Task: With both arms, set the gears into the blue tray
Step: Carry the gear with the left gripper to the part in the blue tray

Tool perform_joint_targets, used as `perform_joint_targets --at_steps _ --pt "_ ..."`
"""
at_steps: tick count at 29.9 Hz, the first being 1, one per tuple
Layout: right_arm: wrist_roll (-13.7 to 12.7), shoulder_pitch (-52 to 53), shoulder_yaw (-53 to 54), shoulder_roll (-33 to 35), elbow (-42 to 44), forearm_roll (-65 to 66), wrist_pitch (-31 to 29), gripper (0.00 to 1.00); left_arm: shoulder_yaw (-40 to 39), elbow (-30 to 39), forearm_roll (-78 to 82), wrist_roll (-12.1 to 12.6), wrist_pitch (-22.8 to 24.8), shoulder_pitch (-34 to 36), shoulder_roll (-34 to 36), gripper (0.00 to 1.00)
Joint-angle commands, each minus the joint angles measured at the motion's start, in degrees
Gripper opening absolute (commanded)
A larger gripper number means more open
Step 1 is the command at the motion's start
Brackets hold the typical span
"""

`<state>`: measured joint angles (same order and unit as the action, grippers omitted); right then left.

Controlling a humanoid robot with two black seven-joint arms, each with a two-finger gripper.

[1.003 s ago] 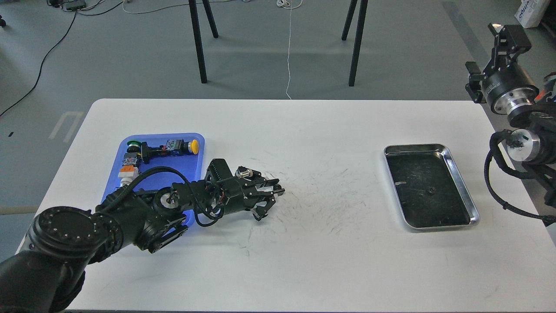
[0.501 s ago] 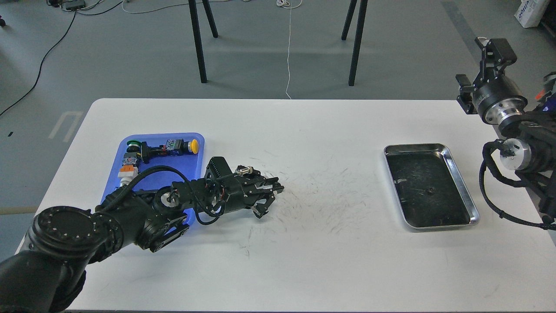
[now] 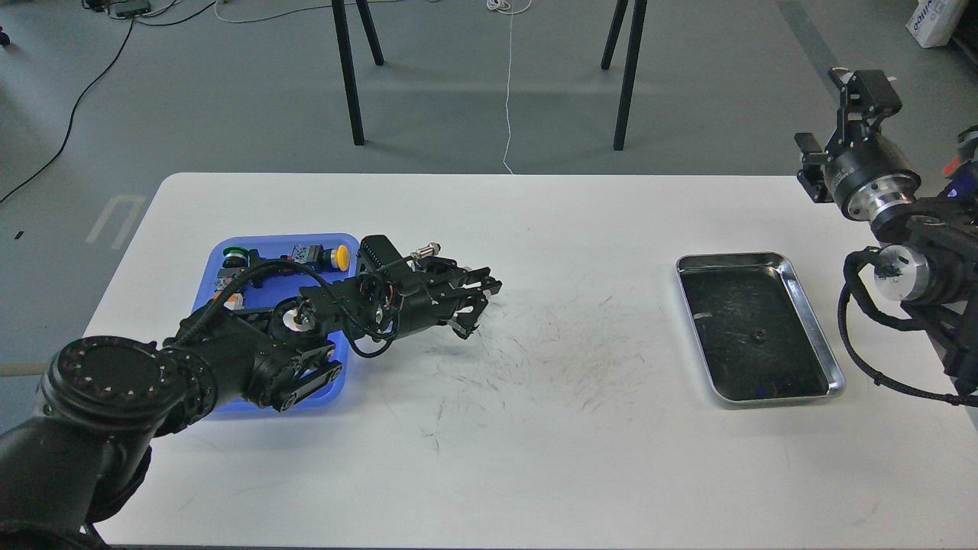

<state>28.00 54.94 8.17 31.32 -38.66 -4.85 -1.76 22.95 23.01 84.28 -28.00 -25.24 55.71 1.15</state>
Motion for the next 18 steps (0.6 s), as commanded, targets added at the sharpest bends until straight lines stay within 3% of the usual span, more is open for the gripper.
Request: perform_joint_targets --at_steps 1,18 --pt "0.0 -0.01 0.0 0.05 -0.01 -0.07 0.0 0.98 -1.5 0.89 -1.48 0.0 0.54 0.97 0.08 0.24" --pt "0.0 -0.36 0.27 -0.12 0.17 0.02 0.09 0.98 -2.56 1.25 -2.54 0.0 2.03 5.37 3.24 0.24"
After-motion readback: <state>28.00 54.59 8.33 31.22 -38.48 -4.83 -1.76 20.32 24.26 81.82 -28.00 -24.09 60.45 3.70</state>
